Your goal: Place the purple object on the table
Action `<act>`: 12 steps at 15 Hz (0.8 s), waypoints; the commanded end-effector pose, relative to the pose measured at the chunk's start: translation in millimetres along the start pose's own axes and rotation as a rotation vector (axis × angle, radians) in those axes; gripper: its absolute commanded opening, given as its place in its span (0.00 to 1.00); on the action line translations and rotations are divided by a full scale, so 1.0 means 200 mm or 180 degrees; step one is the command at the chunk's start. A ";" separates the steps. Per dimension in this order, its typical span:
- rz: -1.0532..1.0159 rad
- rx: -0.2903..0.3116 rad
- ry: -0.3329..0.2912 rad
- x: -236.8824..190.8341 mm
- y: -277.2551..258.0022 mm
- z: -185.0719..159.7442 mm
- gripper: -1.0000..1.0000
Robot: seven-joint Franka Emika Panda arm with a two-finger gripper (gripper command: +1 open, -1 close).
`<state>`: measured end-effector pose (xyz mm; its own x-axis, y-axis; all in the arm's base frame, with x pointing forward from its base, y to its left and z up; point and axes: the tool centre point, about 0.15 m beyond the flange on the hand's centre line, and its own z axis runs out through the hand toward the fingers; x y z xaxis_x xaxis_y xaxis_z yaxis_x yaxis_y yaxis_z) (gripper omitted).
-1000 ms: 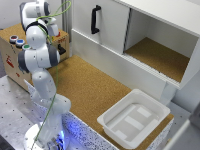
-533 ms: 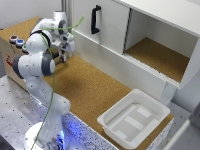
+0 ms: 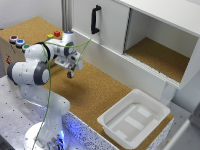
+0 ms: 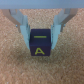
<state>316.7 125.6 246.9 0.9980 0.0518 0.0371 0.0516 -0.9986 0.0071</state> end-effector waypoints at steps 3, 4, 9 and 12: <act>-0.0138 0.0498 -0.0016 0.26 -0.01 0.10 0.00; -0.0187 0.0504 -0.0165 0.28 -0.01 0.11 1.00; -0.0153 0.0360 -0.0307 0.23 -0.01 0.01 1.00; -0.0153 0.0360 -0.0307 0.23 -0.01 0.01 1.00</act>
<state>344.8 127.8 241.0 0.9943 0.0908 0.0550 0.0963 -0.9897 -0.1055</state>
